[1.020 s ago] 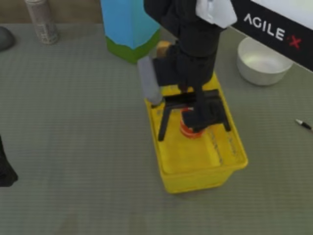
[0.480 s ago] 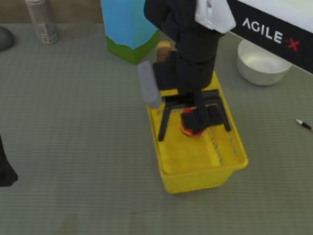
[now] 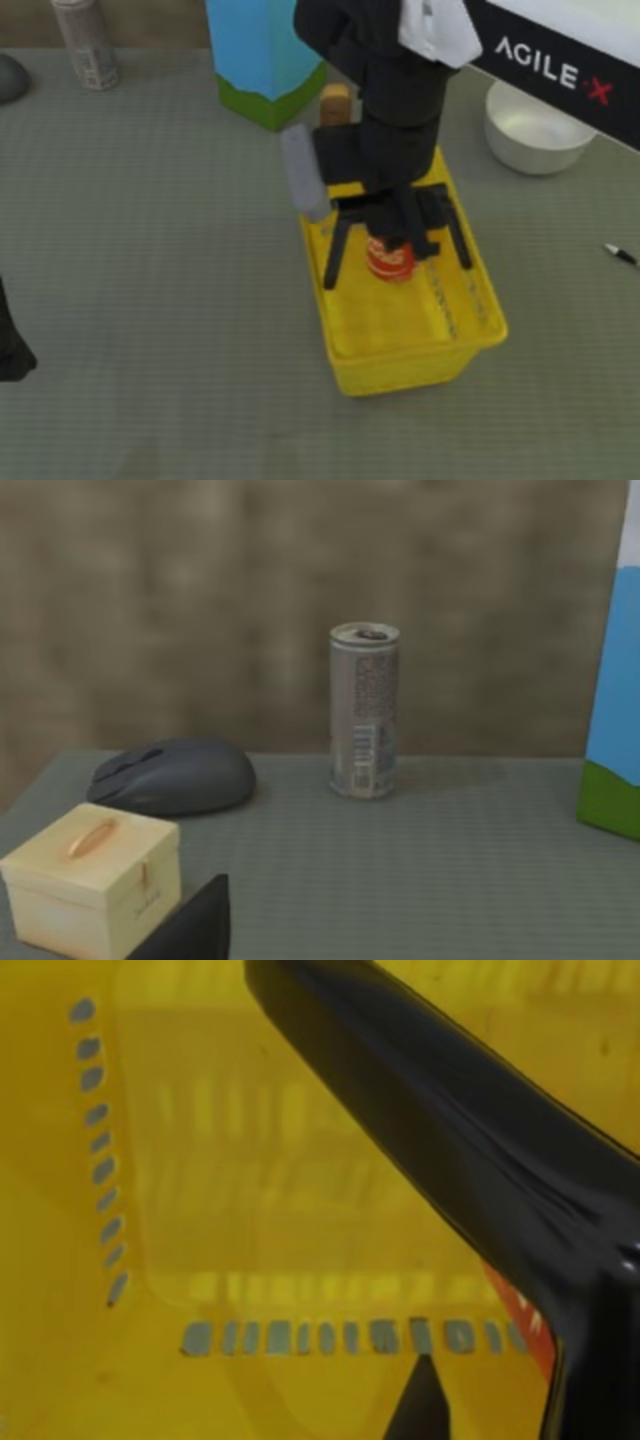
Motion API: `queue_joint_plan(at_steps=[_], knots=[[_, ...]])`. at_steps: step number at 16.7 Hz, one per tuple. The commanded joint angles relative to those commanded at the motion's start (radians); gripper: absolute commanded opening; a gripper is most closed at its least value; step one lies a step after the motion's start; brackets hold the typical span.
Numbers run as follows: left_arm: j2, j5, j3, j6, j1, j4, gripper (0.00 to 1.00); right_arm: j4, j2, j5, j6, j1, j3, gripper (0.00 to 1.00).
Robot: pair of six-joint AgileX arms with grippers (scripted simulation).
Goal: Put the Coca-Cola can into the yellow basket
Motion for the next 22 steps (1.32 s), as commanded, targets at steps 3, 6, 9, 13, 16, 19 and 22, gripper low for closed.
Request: queue_joint_plan(at_steps=[3,6,9,13,16,19,22], knots=[[0.0,0.0,0.0,0.0,0.0,0.0,1.0,0.0,0.0,0.0,0.0,0.0,0.0,0.0],[0.0,0.0,0.0,0.0,0.0,0.0,1.0,0.0,0.0,0.0,0.0,0.0,0.0,0.0],[0.0,0.0,0.0,0.0,0.0,0.0,1.0,0.0,0.0,0.0,0.0,0.0,0.0,0.0],[0.0,0.0,0.0,0.0,0.0,0.0,1.0,0.0,0.0,0.0,0.0,0.0,0.0,0.0],[0.0,0.0,0.0,0.0,0.0,0.0,1.0,0.0,0.0,0.0,0.0,0.0,0.0,0.0],[0.0,0.0,0.0,0.0,0.0,0.0,1.0,0.0,0.0,0.0,0.0,0.0,0.0,0.0],[0.0,0.0,0.0,0.0,0.0,0.0,1.0,0.0,0.0,0.0,0.0,0.0,0.0,0.0]])
